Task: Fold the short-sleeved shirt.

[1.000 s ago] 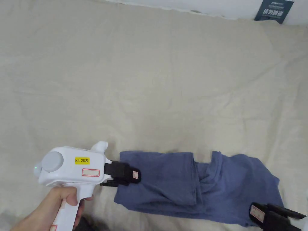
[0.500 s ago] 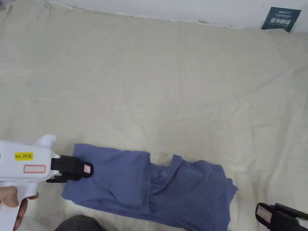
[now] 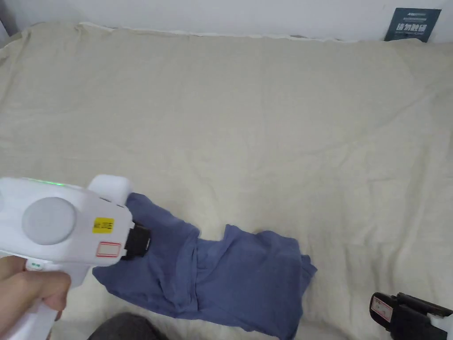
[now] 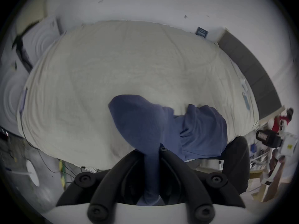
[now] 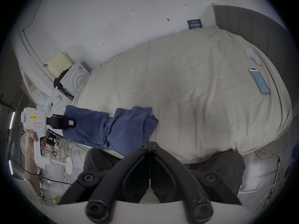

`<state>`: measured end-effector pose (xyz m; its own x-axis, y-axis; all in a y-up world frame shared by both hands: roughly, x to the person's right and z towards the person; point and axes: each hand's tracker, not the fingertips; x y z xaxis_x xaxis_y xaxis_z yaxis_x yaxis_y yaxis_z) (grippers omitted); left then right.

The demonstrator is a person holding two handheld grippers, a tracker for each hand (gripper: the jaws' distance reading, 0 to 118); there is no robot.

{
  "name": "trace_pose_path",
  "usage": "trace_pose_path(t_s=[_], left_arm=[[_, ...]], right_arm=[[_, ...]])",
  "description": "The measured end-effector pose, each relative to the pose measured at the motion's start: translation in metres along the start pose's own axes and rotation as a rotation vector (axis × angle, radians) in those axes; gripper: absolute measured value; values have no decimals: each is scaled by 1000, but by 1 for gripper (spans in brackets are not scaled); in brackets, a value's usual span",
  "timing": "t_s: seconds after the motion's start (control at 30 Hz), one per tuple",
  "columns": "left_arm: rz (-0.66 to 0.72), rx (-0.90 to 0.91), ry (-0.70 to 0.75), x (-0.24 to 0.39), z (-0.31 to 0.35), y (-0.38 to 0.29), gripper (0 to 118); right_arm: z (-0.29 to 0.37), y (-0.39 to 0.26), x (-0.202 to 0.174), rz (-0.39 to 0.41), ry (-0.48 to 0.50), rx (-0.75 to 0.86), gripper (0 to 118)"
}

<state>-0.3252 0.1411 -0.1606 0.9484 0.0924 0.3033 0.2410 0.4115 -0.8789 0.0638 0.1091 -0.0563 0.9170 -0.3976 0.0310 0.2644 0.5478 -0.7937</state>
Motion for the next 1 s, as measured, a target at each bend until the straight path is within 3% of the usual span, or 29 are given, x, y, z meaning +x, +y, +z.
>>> trace_pose_path(t_s=[0.27, 0.3, 0.33, 0.37, 0.4, 0.43, 0.47, 0.5, 0.57, 0.67, 0.7, 0.73, 0.77, 0.8, 0.9, 1.0], left_arm=[[-400, -92, 146, 146, -50, 14, 7], [-442, -95, 178, 165, -67, 11, 9], [-473, -104, 189, 183, -83, 8, 22], [-486, -115, 191, 202, -103, 5, 22], [-496, -103, 158, 216, -119, 3, 31], [-480, -97, 88, 226, -132, 3, 58], [-432, -86, 8, 238, -144, 1, 110], [-382, -61, -63, 249, -145, 1, 117], [-307, -109, -28, 262, -135, 3, 110], [-217, -59, -128, 222, -97, 9, 105], [-172, -42, -63, 204, -78, 10, 91], [-159, -13, -35, 188, -75, 6, 61], [-144, 37, 50, 171, -68, 4, 1], [-130, 77, 185, 159, -67, 3, 0], [-262, 10, 588, 130, -101, -9, 0], [-332, -111, 718, 131, -141, -29, 0]], right_arm=[[21, -12, 27, -64, -6, 40, 0], [23, -13, 31, -81, -6, 43, 0], [24, -15, 35, -94, -4, 45, 0], [26, -17, 39, -110, -5, 48, 0], [27, -19, 42, -125, -8, 50, 0], [28, -21, 46, -140, -12, 50, 0], [29, -22, 49, -156, -20, 48, 0], [32, -24, 52, -166, -25, 49, 0], [37, -26, 57, -179, -31, 51, 0], [40, -27, 65, -196, -27, 54, 0], [38, -27, 68, -205, -27, 52, 0], [37, -27, 69, -208, -26, 52, 0], [34, -27, 71, -213, -25, 50, 0], [32, -27, 72, -218, -24, 45, 0], [29, -28, 70, -221, -4, 33, 0], [30, -30, 69, -218, 11, 33, 0]])
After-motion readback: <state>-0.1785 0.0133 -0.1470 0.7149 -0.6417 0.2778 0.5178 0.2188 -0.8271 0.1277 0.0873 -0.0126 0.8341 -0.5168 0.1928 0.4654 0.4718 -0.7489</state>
